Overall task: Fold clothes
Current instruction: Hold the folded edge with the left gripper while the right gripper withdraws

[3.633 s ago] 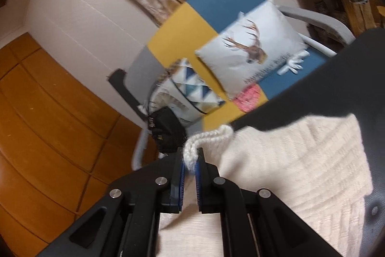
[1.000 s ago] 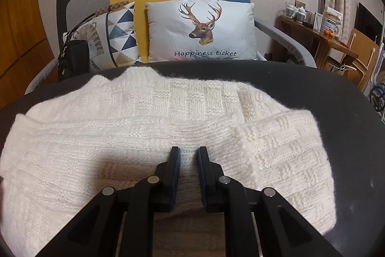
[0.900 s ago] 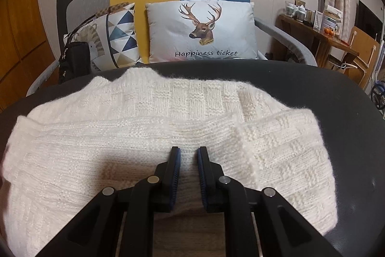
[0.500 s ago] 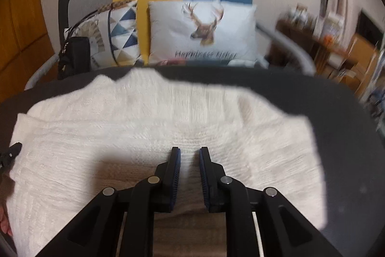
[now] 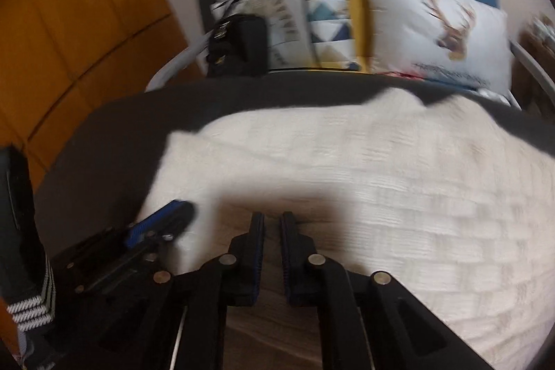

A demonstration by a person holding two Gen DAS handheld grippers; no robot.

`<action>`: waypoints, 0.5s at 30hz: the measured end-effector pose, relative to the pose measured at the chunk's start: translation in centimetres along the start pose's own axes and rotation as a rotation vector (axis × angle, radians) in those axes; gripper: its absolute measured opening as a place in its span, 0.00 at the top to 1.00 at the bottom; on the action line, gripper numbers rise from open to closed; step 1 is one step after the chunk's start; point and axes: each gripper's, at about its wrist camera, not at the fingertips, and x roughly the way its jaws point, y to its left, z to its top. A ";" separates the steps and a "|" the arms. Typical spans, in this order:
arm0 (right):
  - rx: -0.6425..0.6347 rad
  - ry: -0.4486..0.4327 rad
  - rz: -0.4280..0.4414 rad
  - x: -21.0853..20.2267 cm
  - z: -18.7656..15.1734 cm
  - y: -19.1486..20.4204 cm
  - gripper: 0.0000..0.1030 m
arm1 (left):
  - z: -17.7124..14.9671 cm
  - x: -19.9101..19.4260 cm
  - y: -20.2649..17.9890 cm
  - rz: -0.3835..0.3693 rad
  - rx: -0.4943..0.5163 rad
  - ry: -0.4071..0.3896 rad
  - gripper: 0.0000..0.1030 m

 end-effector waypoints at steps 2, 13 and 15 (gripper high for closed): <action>0.041 -0.019 -0.021 -1.1 -0.5 -2.4 0.95 | 0.0 0.0 -0.2 0.009 0.007 0.000 0.94; 0.254 -0.126 -0.215 -8.2 -3.8 -16.9 0.94 | -0.1 0.0 -0.5 0.028 0.022 -0.002 0.94; 0.328 -0.143 -0.224 -9.3 -4.5 -19.4 0.97 | -0.1 0.0 -0.6 0.032 0.025 -0.002 0.94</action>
